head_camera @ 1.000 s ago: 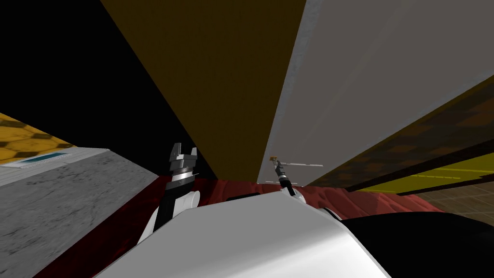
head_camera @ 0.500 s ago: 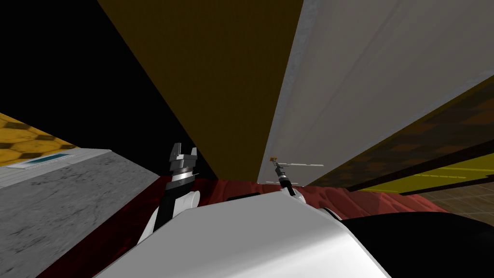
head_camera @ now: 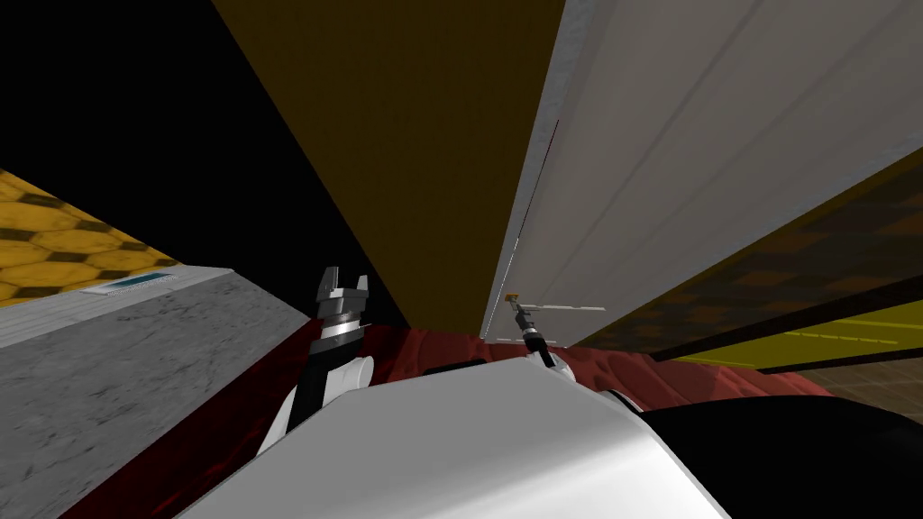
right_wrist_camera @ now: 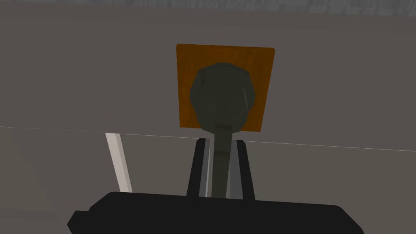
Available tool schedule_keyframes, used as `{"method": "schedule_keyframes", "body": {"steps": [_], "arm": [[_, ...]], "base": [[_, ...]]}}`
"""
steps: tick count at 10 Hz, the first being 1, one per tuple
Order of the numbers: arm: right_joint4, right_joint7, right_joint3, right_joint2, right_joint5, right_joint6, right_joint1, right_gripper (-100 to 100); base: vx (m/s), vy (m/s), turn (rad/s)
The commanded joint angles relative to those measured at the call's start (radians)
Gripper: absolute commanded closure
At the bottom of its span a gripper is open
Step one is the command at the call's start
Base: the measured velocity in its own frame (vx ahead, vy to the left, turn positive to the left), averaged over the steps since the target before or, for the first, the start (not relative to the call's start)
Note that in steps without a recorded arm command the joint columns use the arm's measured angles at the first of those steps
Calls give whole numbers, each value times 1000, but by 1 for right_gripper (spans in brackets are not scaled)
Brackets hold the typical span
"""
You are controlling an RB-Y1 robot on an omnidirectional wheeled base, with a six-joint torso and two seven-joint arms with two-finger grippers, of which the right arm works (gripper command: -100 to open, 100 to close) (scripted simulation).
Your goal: Pull the door open
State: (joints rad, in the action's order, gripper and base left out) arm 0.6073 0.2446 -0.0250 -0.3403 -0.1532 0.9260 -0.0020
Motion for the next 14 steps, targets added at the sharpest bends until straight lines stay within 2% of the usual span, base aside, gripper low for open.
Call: {"method": "schedule_keyframes", "body": {"steps": [1,6,7,8,10,11,13,14], "arm": [[0,22,18,-13,9,15,15,100],[10,84,65,-57,33,58,52,100],[7,75,62,-47,32,52,46,100],[1,93,76,-61,37,79,64,100],[-4,114,91,-80,41,116,85,100],[-6,120,95,-86,43,126,91,100],[-12,142,110,-107,48,166,114,100],[-13,147,114,-111,49,174,119,100]], "base": [[-226,-51,94],[-194,-60,116],[-83,-15,24],[-126,-24,150],[-217,-77,160],[-169,-43,78],[-179,-54,114],[-160,-47,92]]}}
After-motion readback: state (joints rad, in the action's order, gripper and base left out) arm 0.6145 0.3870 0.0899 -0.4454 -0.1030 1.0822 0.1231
